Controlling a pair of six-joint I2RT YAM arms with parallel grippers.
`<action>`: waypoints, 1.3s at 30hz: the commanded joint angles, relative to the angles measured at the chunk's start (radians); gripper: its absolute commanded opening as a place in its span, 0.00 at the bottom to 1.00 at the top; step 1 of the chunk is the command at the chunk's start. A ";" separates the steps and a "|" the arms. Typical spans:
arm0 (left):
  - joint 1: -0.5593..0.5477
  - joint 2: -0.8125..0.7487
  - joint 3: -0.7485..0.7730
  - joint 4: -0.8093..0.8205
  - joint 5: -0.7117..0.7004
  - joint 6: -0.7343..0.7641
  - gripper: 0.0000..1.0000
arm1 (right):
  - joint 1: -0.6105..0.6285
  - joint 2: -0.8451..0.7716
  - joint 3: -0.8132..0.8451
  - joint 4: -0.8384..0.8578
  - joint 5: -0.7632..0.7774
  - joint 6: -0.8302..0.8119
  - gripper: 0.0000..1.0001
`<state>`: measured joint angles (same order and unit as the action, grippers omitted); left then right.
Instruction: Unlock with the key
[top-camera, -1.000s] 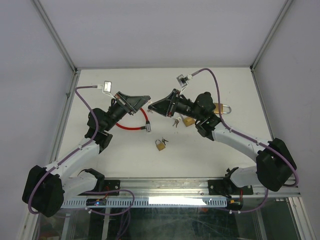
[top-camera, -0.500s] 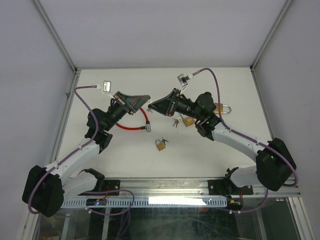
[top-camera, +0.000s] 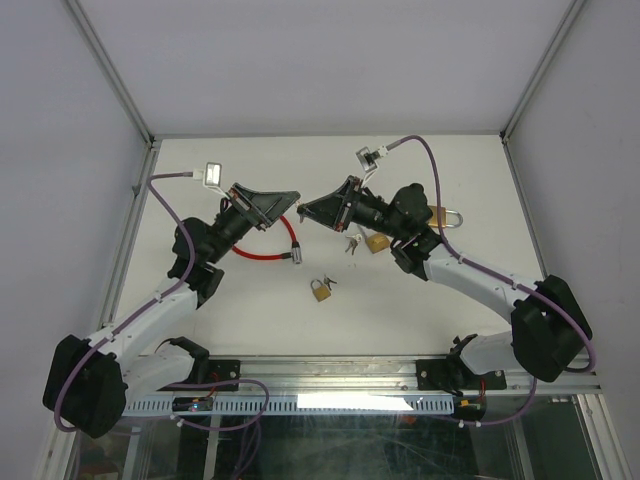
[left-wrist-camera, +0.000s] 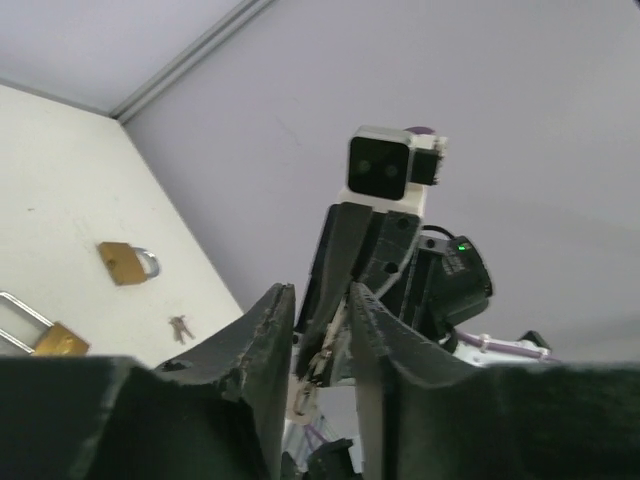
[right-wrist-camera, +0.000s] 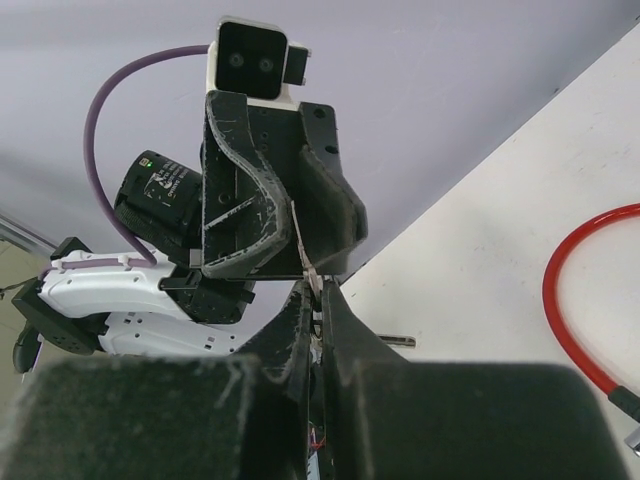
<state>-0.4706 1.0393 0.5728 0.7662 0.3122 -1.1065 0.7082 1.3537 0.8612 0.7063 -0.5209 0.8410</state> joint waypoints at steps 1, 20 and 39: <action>-0.001 -0.033 -0.005 -0.097 -0.046 0.045 0.38 | -0.007 -0.039 0.002 0.047 0.002 -0.009 0.00; 0.000 0.088 0.304 -1.031 -0.166 0.388 0.74 | -0.056 -0.288 -0.139 -0.640 0.418 -0.168 0.00; -0.069 0.731 0.772 -1.533 -0.371 0.563 0.69 | -0.087 -0.274 -0.097 -0.863 0.585 -0.261 0.00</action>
<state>-0.5201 1.6794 1.2228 -0.6434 0.0216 -0.6071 0.6292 1.0931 0.7139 -0.1703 0.0330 0.6086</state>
